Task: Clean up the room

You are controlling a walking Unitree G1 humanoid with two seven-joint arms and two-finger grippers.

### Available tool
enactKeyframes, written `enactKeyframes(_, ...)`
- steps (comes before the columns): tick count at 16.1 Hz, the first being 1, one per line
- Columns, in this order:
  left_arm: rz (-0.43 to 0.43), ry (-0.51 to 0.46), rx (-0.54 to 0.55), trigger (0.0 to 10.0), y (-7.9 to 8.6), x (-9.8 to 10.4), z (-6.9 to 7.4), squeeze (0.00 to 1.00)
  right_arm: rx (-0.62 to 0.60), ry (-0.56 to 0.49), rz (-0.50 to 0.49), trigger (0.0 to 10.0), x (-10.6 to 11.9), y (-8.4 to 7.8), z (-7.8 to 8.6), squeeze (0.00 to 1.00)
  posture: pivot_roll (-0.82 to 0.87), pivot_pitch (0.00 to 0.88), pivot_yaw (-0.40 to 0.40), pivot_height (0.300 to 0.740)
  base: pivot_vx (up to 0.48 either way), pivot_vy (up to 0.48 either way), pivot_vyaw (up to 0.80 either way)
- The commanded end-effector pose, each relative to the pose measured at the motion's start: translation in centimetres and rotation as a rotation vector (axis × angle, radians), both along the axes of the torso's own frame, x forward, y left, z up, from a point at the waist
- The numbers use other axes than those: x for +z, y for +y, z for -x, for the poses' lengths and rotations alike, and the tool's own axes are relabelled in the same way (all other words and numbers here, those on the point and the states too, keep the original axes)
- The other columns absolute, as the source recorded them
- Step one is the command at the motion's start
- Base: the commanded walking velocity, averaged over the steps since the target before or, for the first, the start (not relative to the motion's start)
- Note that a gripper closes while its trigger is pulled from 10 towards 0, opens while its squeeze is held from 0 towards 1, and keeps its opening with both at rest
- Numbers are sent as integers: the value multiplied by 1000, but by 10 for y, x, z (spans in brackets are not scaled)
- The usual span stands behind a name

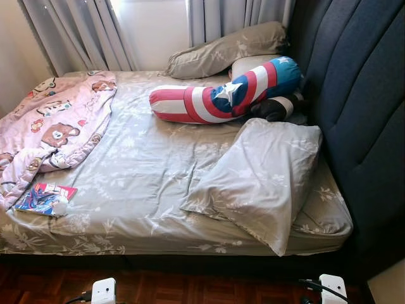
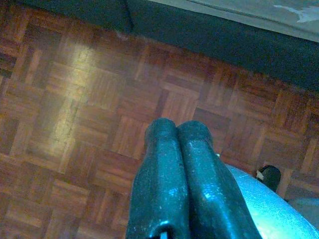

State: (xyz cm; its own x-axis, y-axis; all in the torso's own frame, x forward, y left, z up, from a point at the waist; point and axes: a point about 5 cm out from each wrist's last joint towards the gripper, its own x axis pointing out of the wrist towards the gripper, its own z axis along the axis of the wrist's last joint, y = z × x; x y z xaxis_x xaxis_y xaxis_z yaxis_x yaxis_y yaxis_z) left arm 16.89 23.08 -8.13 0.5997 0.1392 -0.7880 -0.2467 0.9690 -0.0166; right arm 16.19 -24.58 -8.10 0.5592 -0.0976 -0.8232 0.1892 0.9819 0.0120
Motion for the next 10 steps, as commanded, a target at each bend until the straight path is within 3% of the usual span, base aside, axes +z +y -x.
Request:
enactKeyframes(1, 0, 30, 5, 10000, 0, -2, 4, 0, -14, 1, -6, 10000, 0, -1, 1, 0, -12, 0, 8, 740, 240, 0, 0)
enactKeyframes(10, 7, 18, 11, 10000, -2, -2, 2, 0, -10, 2, -9, 10000, 0, -1, 0, 0, -10, 0, 2, 740, 280, 0, 0)
